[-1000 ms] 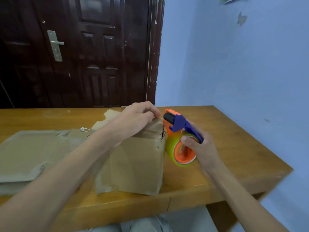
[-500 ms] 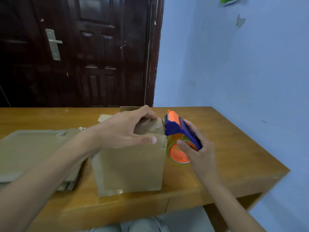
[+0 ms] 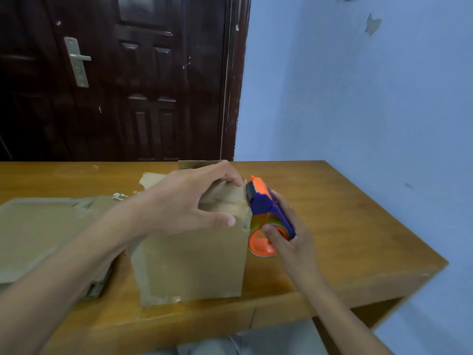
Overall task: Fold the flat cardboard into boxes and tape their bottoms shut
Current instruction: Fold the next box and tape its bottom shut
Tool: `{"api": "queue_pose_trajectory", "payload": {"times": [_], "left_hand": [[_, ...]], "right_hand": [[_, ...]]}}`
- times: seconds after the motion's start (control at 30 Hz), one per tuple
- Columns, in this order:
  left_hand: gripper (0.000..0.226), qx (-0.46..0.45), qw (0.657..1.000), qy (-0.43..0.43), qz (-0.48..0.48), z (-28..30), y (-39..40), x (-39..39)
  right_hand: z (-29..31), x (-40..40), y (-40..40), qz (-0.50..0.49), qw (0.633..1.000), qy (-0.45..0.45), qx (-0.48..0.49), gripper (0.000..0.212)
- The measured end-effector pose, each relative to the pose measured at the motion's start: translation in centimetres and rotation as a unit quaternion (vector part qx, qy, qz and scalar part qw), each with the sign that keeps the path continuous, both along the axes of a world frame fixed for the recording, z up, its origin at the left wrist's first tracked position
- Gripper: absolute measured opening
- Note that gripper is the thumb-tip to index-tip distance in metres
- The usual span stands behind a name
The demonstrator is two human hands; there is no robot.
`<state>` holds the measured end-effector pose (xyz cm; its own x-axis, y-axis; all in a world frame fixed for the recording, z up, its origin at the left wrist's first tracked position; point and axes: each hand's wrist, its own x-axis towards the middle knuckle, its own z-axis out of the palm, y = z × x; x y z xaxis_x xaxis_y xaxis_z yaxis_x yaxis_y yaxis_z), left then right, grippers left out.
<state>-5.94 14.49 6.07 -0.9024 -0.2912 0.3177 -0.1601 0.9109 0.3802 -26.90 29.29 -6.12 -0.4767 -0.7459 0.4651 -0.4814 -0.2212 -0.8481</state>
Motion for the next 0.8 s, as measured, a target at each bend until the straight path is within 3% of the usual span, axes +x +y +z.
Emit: {"api": "queue_pose_trajectory", "payload": {"times": [0.13, 0.37, 0.63, 0.8], "left_hand": [[0.055, -0.013, 1.0, -0.004, -0.007, -0.1, 0.0, -0.1], [0.079, -0.014, 1.0, -0.025, 0.01, -0.4, -0.6, -0.1], [0.071, -0.037, 0.999, -0.026, -0.006, -0.3, -0.3, 0.1], [0.07, -0.054, 0.998, -0.034, -0.013, -0.6, -0.4, 0.2]], "right_hand": [[-1.3, 0.1, 0.3, -0.027, 0.999, 0.015, 0.009, 0.066], [0.1, -0.1, 0.0, -0.032, 0.999, -0.008, -0.024, 0.07], [2.1, -0.9, 0.4, -0.001, 0.999, 0.028, -0.02, 0.063], [1.6, -0.9, 0.5, 0.018, 1.0, 0.002, -0.016, 0.059]]}}
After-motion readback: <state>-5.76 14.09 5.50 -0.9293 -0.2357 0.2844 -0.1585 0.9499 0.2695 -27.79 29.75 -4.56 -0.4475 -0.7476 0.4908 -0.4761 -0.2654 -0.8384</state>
